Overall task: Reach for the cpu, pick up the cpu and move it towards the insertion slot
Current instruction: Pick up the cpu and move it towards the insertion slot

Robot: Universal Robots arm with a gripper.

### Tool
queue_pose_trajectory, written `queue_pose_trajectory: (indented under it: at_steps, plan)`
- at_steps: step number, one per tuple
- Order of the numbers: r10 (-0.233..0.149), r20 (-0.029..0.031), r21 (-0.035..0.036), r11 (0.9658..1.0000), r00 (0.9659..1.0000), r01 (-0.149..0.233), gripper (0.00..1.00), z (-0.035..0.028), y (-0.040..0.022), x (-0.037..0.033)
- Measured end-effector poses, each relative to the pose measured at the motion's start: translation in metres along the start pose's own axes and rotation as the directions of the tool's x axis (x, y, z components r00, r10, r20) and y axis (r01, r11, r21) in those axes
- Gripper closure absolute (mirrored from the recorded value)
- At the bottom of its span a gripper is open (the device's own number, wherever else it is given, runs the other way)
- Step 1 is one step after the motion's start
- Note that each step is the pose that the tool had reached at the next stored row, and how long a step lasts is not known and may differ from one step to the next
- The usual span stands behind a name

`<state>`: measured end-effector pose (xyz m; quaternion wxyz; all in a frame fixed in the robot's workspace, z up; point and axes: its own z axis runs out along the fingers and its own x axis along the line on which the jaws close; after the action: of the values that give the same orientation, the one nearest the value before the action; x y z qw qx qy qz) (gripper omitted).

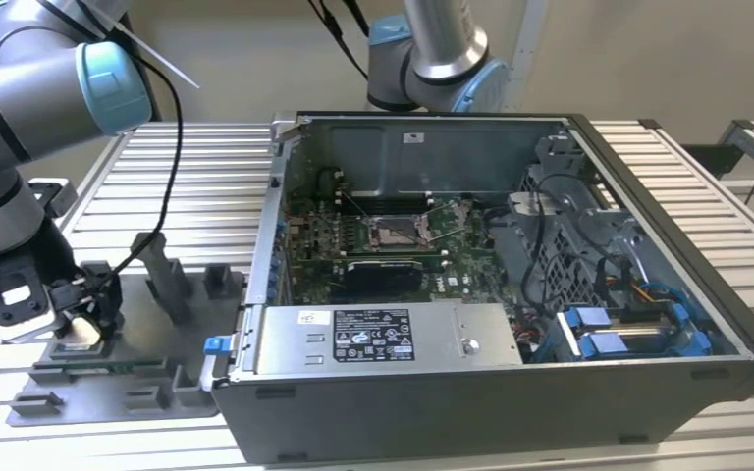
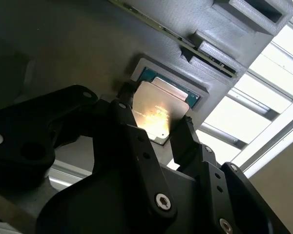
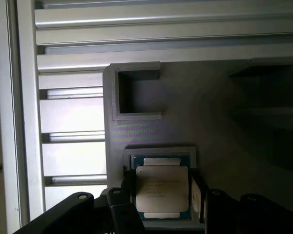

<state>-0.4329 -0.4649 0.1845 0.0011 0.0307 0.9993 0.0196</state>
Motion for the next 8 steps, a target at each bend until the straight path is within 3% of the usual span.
queue_pose_trajectory:
  at_steps: [4, 8]
  plan:
    - [0.000, 0.0007, -0.0004, 1.0000, 1.0000, 0.000, 1.00, -0.0007, 0.0001, -0.0001]
    - [0.000, 0.0000, 0.0000, 1.0000, 1.0000, 0.000, 1.00, -0.0062, 0.0002, 0.0000]
